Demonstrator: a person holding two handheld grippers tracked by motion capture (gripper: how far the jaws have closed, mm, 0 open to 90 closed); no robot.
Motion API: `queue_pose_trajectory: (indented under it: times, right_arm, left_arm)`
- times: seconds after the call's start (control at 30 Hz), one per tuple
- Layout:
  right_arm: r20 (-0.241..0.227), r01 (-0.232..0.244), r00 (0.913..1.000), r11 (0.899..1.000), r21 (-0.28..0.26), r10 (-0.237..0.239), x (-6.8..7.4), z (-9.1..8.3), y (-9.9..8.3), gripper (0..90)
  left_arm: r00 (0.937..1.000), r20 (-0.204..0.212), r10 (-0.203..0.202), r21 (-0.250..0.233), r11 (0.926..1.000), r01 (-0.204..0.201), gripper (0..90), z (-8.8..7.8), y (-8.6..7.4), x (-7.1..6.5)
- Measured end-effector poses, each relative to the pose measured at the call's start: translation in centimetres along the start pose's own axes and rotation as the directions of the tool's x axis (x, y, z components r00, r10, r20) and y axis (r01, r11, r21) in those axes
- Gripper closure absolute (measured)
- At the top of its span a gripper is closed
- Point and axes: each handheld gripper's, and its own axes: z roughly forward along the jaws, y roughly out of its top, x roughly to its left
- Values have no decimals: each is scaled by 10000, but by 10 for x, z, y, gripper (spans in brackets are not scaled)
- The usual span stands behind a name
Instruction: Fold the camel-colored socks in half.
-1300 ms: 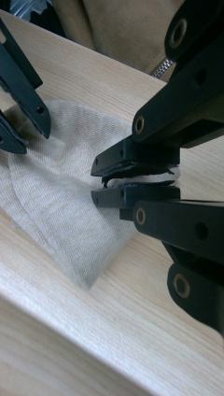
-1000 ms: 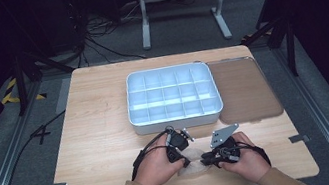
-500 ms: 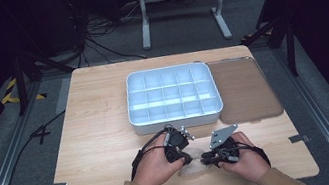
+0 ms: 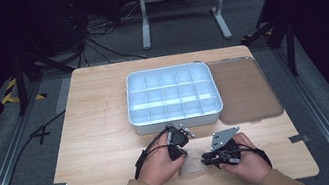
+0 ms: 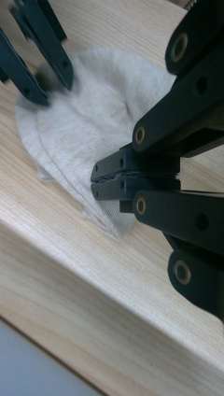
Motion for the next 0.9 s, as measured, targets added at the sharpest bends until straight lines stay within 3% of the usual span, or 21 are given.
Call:
queue_pose_trajectory:
  times: [0.33,0.5,0.67,0.9]
  right_arm:
    - [7,-162,9999,9999,46,162,-2,-2,-3,788]
    - [177,-111,9998,9999,32,111,-2,-6,-2,812]
    - [279,-156,9995,9993,-331,165,-1,-14,2,825]
    - [133,-32,9999,9982,-591,40,7,-16,9,823]
  left_arm:
    - [9993,277,-258,66,9996,256,895,-2,-2,3]
    - [9952,827,-524,-498,9972,566,886,-19,-8,8]
    - [9960,707,-541,-668,9960,589,861,-35,-14,9]
    - [9967,761,-276,-218,9993,293,832,-41,-21,3]
